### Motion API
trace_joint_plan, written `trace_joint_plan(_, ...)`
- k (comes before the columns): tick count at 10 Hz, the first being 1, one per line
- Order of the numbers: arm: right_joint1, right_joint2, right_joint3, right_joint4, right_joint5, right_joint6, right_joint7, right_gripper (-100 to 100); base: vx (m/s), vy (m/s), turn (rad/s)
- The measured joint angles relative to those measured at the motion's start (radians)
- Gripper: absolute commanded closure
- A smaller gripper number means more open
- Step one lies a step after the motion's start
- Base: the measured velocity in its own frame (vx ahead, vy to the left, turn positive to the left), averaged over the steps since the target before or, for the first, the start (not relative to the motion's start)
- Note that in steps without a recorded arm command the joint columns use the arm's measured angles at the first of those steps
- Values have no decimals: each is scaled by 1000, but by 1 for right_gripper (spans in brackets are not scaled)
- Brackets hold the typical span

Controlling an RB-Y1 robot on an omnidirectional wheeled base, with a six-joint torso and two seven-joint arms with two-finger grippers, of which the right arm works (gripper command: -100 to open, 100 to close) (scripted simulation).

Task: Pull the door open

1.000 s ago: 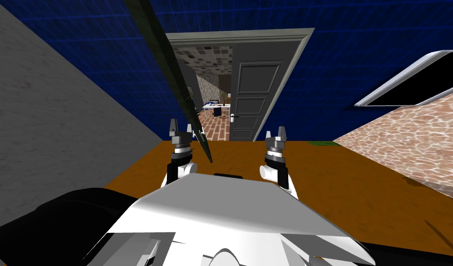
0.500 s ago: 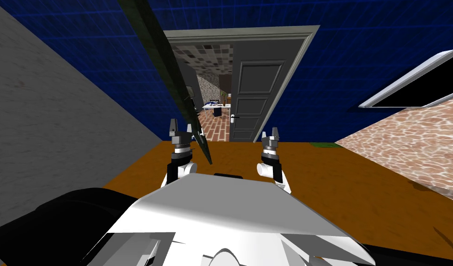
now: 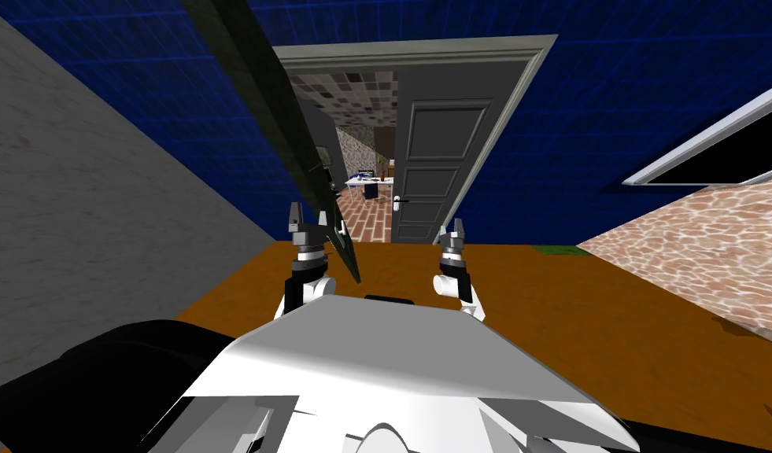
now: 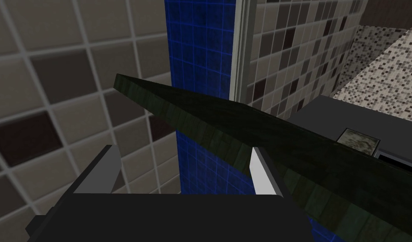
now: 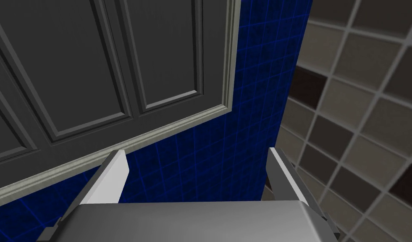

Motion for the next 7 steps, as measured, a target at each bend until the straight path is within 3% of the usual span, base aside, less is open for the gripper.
trace_joint_plan(2,-40,-3,12,71,-22,-11,20,-100,84,-10,17)
trace_joint_plan(4,-61,-10,25,112,-48,-12,39,-100,100,-4,13)
trace_joint_plan(7,-125,-13,41,209,-87,-19,71,-100,103,-14,15)
